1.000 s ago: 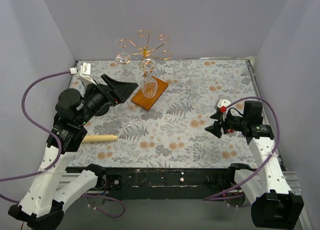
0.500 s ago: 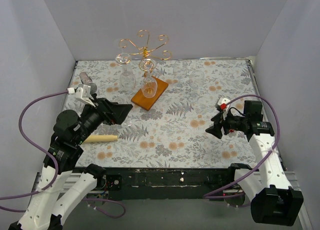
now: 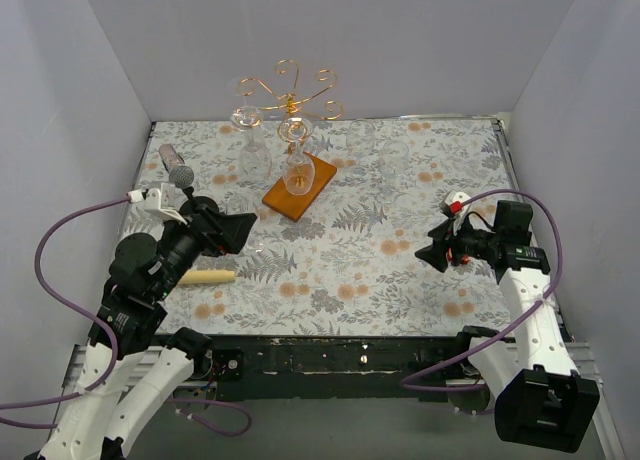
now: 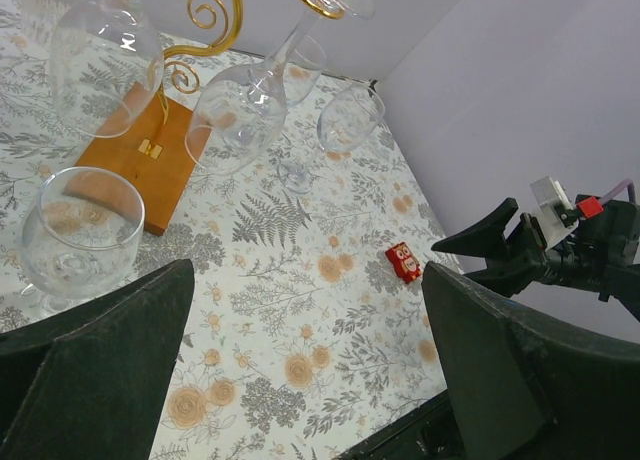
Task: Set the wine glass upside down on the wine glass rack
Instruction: Pick up the wine glass at the center of the board.
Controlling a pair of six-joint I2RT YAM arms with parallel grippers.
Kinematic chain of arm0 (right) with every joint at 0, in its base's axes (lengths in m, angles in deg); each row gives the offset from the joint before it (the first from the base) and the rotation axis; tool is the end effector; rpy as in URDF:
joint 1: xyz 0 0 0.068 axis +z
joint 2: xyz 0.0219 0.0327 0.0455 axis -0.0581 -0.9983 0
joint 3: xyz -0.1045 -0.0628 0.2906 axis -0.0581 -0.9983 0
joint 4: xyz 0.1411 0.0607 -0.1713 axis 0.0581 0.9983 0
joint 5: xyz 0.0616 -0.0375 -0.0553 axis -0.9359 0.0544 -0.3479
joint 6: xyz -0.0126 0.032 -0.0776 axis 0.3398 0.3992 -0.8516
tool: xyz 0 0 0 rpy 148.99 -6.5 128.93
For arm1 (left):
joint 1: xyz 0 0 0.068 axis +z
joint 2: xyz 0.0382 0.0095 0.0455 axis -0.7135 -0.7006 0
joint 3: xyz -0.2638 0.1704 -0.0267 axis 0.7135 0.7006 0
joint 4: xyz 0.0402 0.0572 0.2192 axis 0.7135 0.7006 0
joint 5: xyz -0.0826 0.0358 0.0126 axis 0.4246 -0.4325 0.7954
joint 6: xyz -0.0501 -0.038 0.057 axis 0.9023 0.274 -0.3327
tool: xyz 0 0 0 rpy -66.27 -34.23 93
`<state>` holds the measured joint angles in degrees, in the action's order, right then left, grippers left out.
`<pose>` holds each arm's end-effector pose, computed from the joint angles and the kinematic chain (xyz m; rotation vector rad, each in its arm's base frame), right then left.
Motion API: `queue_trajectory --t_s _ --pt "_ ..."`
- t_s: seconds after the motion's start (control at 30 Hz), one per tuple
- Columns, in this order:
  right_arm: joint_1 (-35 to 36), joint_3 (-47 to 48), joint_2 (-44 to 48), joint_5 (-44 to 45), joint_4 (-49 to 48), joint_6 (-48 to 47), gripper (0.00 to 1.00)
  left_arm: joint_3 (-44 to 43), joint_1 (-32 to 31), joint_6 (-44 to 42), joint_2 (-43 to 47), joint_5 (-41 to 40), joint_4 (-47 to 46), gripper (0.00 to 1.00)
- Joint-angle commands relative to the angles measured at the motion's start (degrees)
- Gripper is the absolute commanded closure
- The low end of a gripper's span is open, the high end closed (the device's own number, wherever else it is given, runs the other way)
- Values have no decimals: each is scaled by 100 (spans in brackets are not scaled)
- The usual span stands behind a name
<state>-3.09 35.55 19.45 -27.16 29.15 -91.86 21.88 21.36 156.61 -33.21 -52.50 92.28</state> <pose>0.1397 0.0434 0.2851 -0.9497 1.8307 0.5858 0.0610 -0.0335 0.3827 -0.6655 1.7025 -1.2855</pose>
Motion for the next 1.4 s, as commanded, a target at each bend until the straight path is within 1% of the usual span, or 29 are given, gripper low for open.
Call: queue_trajectory --t_s 0.0,0.2,0.5,1.03,1.07,1.37 --pt "-44 -178 152 -200 -537 159 28 49 -9 62 37 -271 136 2" --pt "-53 -635 328 -244 -1100 256 27 5 -9 124 98 -342 250 2" --pt "-106 -740 407 -279 -1118 159 27 -92 -9 107 37 -342 567 2" --pt "-132 -776 433 -384 -1153 124 27 -74 -9 186 -25 -342 681 2" --pt "-141 -776 416 -393 -1145 133 27 -74 -9 194 -34 -524 707 2" --pt "-149 -793 416 -428 -1162 133 27 -109 -9 256 -148 -693 927 2"
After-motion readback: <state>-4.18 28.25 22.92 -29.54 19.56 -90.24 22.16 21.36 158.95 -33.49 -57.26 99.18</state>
